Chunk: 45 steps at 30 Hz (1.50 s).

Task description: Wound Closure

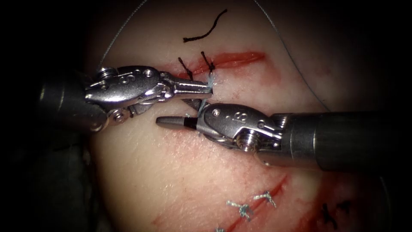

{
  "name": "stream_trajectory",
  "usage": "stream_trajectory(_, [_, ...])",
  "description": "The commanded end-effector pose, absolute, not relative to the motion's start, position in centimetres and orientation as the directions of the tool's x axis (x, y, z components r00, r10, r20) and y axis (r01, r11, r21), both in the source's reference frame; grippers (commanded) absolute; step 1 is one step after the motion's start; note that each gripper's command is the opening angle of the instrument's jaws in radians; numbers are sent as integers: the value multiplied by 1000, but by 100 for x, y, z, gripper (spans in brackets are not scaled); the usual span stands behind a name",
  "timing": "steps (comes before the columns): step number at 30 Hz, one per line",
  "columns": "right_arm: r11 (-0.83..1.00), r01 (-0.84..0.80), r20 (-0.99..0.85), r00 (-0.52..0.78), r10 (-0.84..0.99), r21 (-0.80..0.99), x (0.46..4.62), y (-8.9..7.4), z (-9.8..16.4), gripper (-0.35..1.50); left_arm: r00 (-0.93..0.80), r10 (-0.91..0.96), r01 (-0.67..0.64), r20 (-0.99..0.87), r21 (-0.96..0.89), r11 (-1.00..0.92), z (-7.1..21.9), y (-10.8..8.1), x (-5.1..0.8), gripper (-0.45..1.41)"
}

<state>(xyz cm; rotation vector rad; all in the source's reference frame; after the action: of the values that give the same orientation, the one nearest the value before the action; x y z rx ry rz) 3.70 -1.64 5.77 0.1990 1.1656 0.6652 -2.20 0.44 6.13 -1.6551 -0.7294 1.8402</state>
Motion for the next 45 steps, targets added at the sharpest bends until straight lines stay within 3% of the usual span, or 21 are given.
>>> stream_trajectory(1, [798,-376,-787,230,573,471,379,-163,578,118,-87,715,-44,-694,-714,-699,618,42,-224,-45])
stream_trajectory(3, [797,-376,-786,229,574,472,379,-162,577,116,-87,714,-44,-694,-714,-699,618,42,-224,-45])
stream_trajectory(6, [796,-380,-786,228,574,471,378,-162,575,79,-87,714,-44,-694,-714,-699,618,42,-225,-45])
stream_trajectory(7, [795,-387,-787,227,573,467,377,-163,575,59,-87,714,-44,-694,-714,-699,618,42,-225,-45])
stream_trajectory(8, [791,-404,-789,224,572,459,375,-163,575,-1,-87,714,-44,-694,-714,-699,618,42,-225,-45])
stream_trajectory(9, [788,-419,-790,222,571,452,373,-164,574,-28,-87,714,-44,-694,-714,-699,618,42,-225,-45])
stream_trajectory(10, [784,-432,-793,217,570,446,372,-164,574,-35,-87,714,-44,-694,-714,-699,618,42,-225,-45])
stream_trajectory(22, [761,-445,-775,203,599,472,368,-164,572,-35,-85,721,-41,-687,-721,-692,610,49,-219,-45])
stream_trajectory(30, [715,-538,-791,136,596,447,337,-125,545,-35,-42,734,-104,-677,-728,-677,577,72,-157,-45])
stream_trajectory(33, [674,-573,-801,49,597,467,312,-104,525,36,-104,741,-154,-664,-725,-671,579,64,-128,-45])
stream_trajectory(35, [654,-594,-805,19,594,469,296,-97,515,68,-169,773,-206,-611,-745,-634,587,55,-113,-45])
stream_trajectory(39, [634,-628,-812,6,583,451,264,-93,494,83,-237,866,-352,-440,-792,-498,620,38,-97,-45])
stream_trajectory(43, [605,-678,-817,11,576,417,253,-92,477,125,-263,887,-393,-380,-797,-458,670,28,-91,-45])
stream_trajectory(45, [595,-694,-819,12,574,407,254,-91,469,125,-278,888,-407,-367,-792,-455,690,25,-91,-45])
